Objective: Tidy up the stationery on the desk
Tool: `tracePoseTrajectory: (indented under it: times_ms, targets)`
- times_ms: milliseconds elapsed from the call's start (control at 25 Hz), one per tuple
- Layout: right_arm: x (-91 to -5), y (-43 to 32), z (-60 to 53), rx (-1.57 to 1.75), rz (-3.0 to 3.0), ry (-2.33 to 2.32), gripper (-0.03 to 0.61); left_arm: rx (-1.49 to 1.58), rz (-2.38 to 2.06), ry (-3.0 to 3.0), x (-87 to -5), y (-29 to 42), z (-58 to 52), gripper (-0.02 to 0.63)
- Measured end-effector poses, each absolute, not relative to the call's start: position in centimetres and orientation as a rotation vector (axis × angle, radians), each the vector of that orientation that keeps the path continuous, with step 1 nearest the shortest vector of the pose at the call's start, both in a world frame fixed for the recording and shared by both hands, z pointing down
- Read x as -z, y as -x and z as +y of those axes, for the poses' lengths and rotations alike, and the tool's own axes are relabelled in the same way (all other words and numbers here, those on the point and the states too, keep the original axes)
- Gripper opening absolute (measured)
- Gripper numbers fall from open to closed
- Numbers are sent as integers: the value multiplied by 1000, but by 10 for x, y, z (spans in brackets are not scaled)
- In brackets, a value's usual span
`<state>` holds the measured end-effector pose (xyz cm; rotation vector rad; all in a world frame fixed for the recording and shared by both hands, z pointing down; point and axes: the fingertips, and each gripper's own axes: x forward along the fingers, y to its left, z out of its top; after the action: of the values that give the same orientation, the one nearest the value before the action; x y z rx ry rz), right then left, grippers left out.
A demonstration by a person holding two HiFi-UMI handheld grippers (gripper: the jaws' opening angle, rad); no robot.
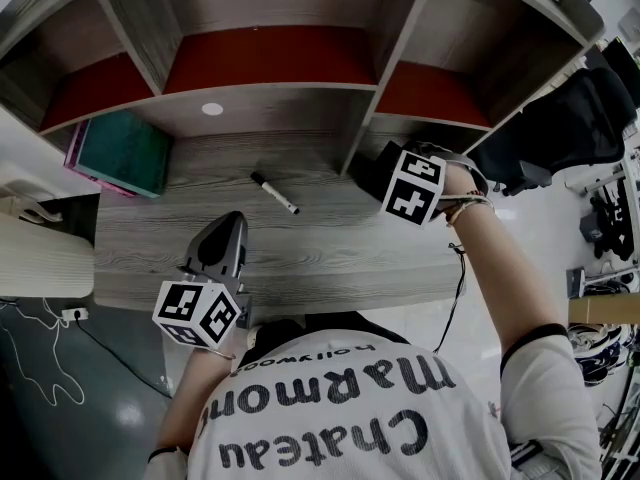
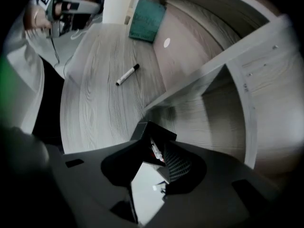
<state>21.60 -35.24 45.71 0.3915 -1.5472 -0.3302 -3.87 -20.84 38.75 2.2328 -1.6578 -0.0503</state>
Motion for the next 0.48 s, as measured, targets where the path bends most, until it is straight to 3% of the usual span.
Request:
tracePoseTrajectory:
  times_ms: [120, 480]
  targets:
    - [-442, -206, -348, 222, -1688, -465, 141, 48, -1643, -2244, -386, 38, -209, 14]
    - [-391, -211, -353, 102, -1958, -822, 32, 32, -1557, -2330, -377, 27, -216, 14]
